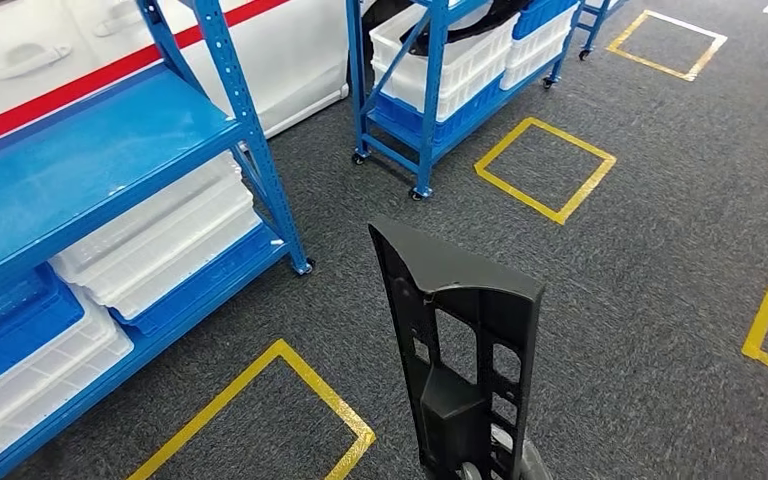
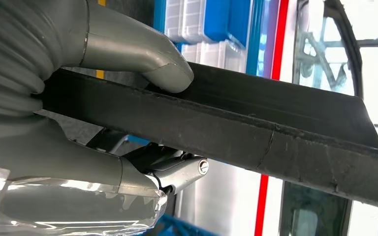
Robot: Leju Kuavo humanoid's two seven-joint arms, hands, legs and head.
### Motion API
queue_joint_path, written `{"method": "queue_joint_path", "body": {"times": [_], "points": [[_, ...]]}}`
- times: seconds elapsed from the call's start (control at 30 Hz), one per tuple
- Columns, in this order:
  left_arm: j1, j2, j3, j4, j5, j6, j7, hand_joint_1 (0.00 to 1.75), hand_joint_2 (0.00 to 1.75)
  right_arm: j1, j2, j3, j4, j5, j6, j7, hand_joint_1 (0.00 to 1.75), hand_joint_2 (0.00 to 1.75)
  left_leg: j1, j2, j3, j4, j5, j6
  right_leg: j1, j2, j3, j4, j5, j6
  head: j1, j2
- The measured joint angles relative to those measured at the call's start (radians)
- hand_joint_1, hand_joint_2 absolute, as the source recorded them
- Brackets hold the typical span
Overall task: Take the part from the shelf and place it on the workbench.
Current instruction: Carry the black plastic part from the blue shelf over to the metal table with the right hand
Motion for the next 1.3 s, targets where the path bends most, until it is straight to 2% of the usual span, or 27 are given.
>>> {"method": "queue_joint_path", "body": {"times": [0.03, 0.07, 0.1, 0.13, 0.2, 0.23, 0.27, 0.3, 0.37, 0.43, 0.47, 0.5, 0.53, 0.57, 0.63, 0.7, 0.8, 0.87, 0.93, 0.97, 1.0, 1.03, 1.07, 1.1, 1.17, 1.23, 1.3], "points": [[0.001, 0.0, 0.0, 0.0, 0.0, 0.0, 0.0, 0.0, 1.75, 0.0, 0.0, 0.0, 0.0, 0.0, 0.0, 0.0, 1.75, 1.75, 0.0, -0.002, 0.002, -0.007, 0.019, 0.002, 0.001, 0.015, -0.001, 0.003, 0.0, 0.0, 0.0, 0.0], [0.002, 0.0, 0.0, 0.0, 0.0, -0.001, 0.001, 0.0, 1.75, 0.001, 0.0, 0.0, 0.0, 0.0, 0.0, 0.0, 1.75, 1.75, 0.0, -0.008, 0.021, -0.051, 0.054, 0.005, 0.002, 0.03, -0.001, 0.006, 0.0, 0.0, 0.0, 0.0], [0.002, 0.0, 0.0, 0.0, 0.0, -0.001, 0.001, 0.0, 1.75, 0.001, 0.0, 0.0, 0.0, 0.0, 0.0, 0.0, 1.75, 1.75, 0.0, -0.024, 0.048, -0.117, 0.094, 0.01, 0.002, 0.044, -0.002, 0.008, 0.0, 0.0, 0.0, 0.0], [0.003, 0.001, 0.0, 0.0, 0.0, -0.001, 0.002, 0.0, 1.75, 0.001, 0.0, 0.0, 0.0, 0.0, -0.001, 0.0, 1.75, 1.75, 0.0, -0.051, 0.073, -0.18, 0.123, 0.015, 0.002, 0.056, -0.004, 0.011, 0.0, 0.002, 0.0, 0.0], [0.002, 0.002, 0.0, 0.001, 0.0, -0.001, 0.003, 0.0, 1.75, 0.0, 0.0, 0.0, 0.0, 0.0, -0.001, 0.001, 1.75, 1.75, 0.0, -0.093, 0.101, -0.254, 0.141, 0.023, 0.0, 0.08, -0.014, 0.016, 0.003, 0.011, 0.0, 0.0], [0.001, 0.003, 0.0, 0.002, 0.0, -0.001, 0.004, 0.0, 1.75, 0.0, 0.0, 0.0, 0.0, 0.0, -0.001, 0.001, 1.75, 1.75, -0.001, -0.097, 0.104, -0.262, 0.137, 0.025, -0.002, 0.092, -0.02, 0.016, 0.007, 0.018, 0.0, 0.0], [-0.001, 0.002, -0.001, 0.002, 0.0, -0.001, 0.004, 0.0, 1.75, 0.001, 0.0, 0.0, 0.0, 0.0, -0.002, 0.001, 1.75, 1.75, -0.002, -0.087, 0.106, -0.268, 0.139, 0.028, -0.004, 0.106, -0.025, 0.014, 0.011, 0.026, 0.0, 0.0], [-0.002, 0.002, -0.001, 0.002, 0.0, -0.001, 0.005, 0.0, 1.75, 0.003, 0.001, 0.0, 0.0, 0.0, -0.002, 0.002, 1.75, 1.75, -0.001, -0.073, 0.109, -0.274, 0.143, 0.034, -0.005, 0.105, -0.028, 0.016, 0.012, 0.032, 0.0, 0.0], [-0.002, 0.002, -0.001, 0.002, 0.0, -0.001, 0.006, 0.0, 1.75, 0.005, 0.003, 0.0, 0.0, 0.0, -0.002, 0.002, 1.75, 1.75, 0.001, -0.044, 0.117, -0.291, 0.153, 0.048, -0.001, 0.061, -0.047, 0.057, -0.015, 0.038, 0.0, 0.0], [0.001, 0.001, -0.001, 0.002, 0.0, -0.001, 0.006, 0.0, 1.75, 0.004, 0.005, 0.0, 0.0, 0.0, -0.003, 0.003, 1.75, 1.75, -0.001, -0.014, 0.119, -0.297, 0.157, 0.057, -0.001, -0.001, -0.096, 0.166, -0.078, 0.042, 0.0, 0.0], [0.002, 0.001, -0.001, 0.002, 0.0, -0.001, 0.006, 0.0, 1.75, 0.003, 0.005, -0.001, 0.001, 0.0, -0.003, 0.004, 1.75, 1.75, -0.003, 0.001, 0.117, -0.295, 0.156, 0.058, -0.004, -0.015, -0.123, 0.223, -0.105, 0.044, 0.0, 0.0], [0.002, 0.002, -0.001, 0.002, 0.0, -0.001, 0.006, 0.0, 1.75, 0.003, 0.006, 0.0, 0.002, 0.0, -0.003, 0.004, 1.75, 1.75, -0.005, 0.016, 0.116, -0.293, 0.154, 0.058, -0.007, -0.022, -0.139, 0.259, -0.114, 0.047, 0.0, 0.0], [0.003, 0.002, -0.001, 0.002, 0.0, -0.001, 0.006, 0.0, 1.75, 0.004, 0.007, 0.0, 0.003, -0.001, -0.003, 0.004, 1.75, 1.75, -0.005, 0.031, 0.115, -0.291, 0.152, 0.057, -0.01, -0.026, -0.137, 0.261, -0.105, 0.05, 0.0, 0.0], [0.002, 0.002, -0.002, 0.002, 0.0, -0.001, 0.006, 0.0, 1.75, 0.004, 0.007, -0.001, 0.004, -0.001, -0.003, 0.004, 1.75, 1.75, -0.005, 0.044, 0.116, -0.289, 0.149, 0.054, -0.013, -0.033, -0.115, 0.224, -0.079, 0.052, 0.0, 0.0], [0.0, 0.002, -0.003, 0.002, 0.0, -0.001, 0.006, 0.0, 1.75, 0.004, 0.007, -0.001, 0.006, -0.001, -0.003, 0.005, 1.75, 1.75, -0.006, 0.067, 0.119, -0.284, 0.141, 0.046, -0.013, -0.07, -0.042, 0.097, -0.028, 0.051, 0.0, 0.0], [-0.001, 0.002, -0.006, 0.002, 0.0, -0.001, 0.006, 0.0, 1.75, 0.003, 0.007, 0.0, 0.006, -0.001, -0.003, 0.005, 1.75, 1.75, -0.01, 0.085, 0.124, -0.28, 0.134, 0.034, -0.007, -0.096, -0.004, 0.023, -0.012, 0.042, 0.0, 0.0], [-0.006, 0.001, -0.007, 0.002, 0.0, -0.001, 0.007, 0.0, 1.75, 0.006, 0.007, 0.0, 0.006, -0.002, -0.003, 0.005, 1.75, 1.75, -0.008, 0.103, 0.132, -0.28, 0.128, 0.016, -0.003, -0.071, -0.007, 0.013, -0.01, 0.023, 0.0, 0.0], [-0.007, 0.0, -0.008, 0.002, 0.0, -0.001, 0.007, 0.0, 1.75, 0.006, 0.006, 0.0, 0.006, -0.002, -0.003, 0.005, 1.75, 1.75, -0.003, 0.067, 0.12, -0.245, 0.097, 0.006, -0.006, -0.05, -0.007, 0.006, -0.003, 0.009, 0.0, 0.0], [-0.005, 0.0, -0.008, 0.002, 0.0, -0.001, 0.007, 0.0, 1.75, 0.004, 0.004, -0.001, 0.006, -0.003, -0.003, 0.005, 1.75, 1.75, 0.0, 0.016, 0.069, -0.133, 0.033, 0.001, -0.005, -0.03, -0.008, 0.003, 0.001, 0.0, 0.0, 0.0], [-0.004, 0.001, -0.008, 0.002, 0.0, -0.001, 0.007, 0.0, 1.75, 0.004, 0.003, -0.001, 0.006, -0.003, -0.003, 0.005, 1.75, 1.75, 0.001, 0.005, 0.036, -0.064, 0.005, 0.0, -0.003, -0.019, -0.01, 0.004, 0.001, -0.002, 0.0, 0.0], [-0.003, 0.001, -0.008, 0.002, 0.0, -0.001, 0.007, 0.0, 1.75, 0.004, 0.002, -0.001, 0.006, -0.003, -0.003, 0.005, 1.75, 1.75, 0.0, 0.001, 0.01, -0.014, -0.007, 0.001, -0.001, -0.005, -0.01, 0.005, 0.002, -0.003, 0.0, 0.0], [-0.002, 0.001, -0.008, 0.002, 0.0, -0.001, 0.007, 0.0, 1.75, 0.005, 0.002, -0.001, 0.006, -0.003, -0.003, 0.005, 1.75, 1.75, 0.0, -0.001, -0.001, 0.004, 0.0, 0.002, 0.001, 0.008, -0.01, 0.006, 0.002, -0.003, 0.0, 0.0], [0.0, 0.001, -0.008, 0.002, 0.0, -0.001, 0.007, 0.0, 1.75, 0.005, 0.002, -0.001, 0.006, -0.003, -0.003, 0.005, 1.75, 1.75, 0.0, -0.004, 0.006, -0.018, 0.027, 0.005, 0.003, 0.023, -0.009, 0.007, 0.002, -0.003, 0.0, 0.0], [0.0, 0.001, -0.008, 0.002, 0.0, -0.001, 0.007, 0.0, 1.75, 0.005, 0.002, -0.001, 0.006, -0.003, -0.003, 0.005, 1.75, 1.75, 0.0, -0.013, 0.028, -0.074, 0.067, 0.009, 0.004, 0.038, -0.008, 0.009, 0.002, -0.003, 0.0, 0.0], [0.001, 0.001, -0.008, 0.002, 0.0, -0.001, 0.007, 0.0, 1.75, 0.004, 0.002, -0.001, 0.006, -0.003, -0.003, 0.005, 1.75, 1.75, 0.001, -0.057, 0.08, -0.204, 0.126, 0.017, 0.004, 0.063, -0.01, 0.013, 0.002, 0.0, 0.0, 0.0], [0.0, 0.002, -0.009, 0.003, 0.001, -0.001, 0.007, 0.0, 1.75, 0.004, 0.002, -0.001, 0.006, -0.003, -0.003, 0.005, 1.75, 1.75, -0.001, -0.084, 0.101, -0.262, 0.138, 0.024, 0.002, 0.085, -0.018, 0.014, 0.007, 0.01, 0.0, 0.0], [-0.004, 0.002, -0.009, 0.003, 0.001, -0.002, 0.008, 0.0, 1.75, 0.006, 0.003, -0.001, 0.006, -0.003, -0.003, 0.005, 1.75, 1.75, -0.002, -0.066, 0.104, -0.273, 0.143, 0.033, -0.001, 0.106, -0.024, 0.01, 0.013, 0.022, 0.0, 0.0]]}}
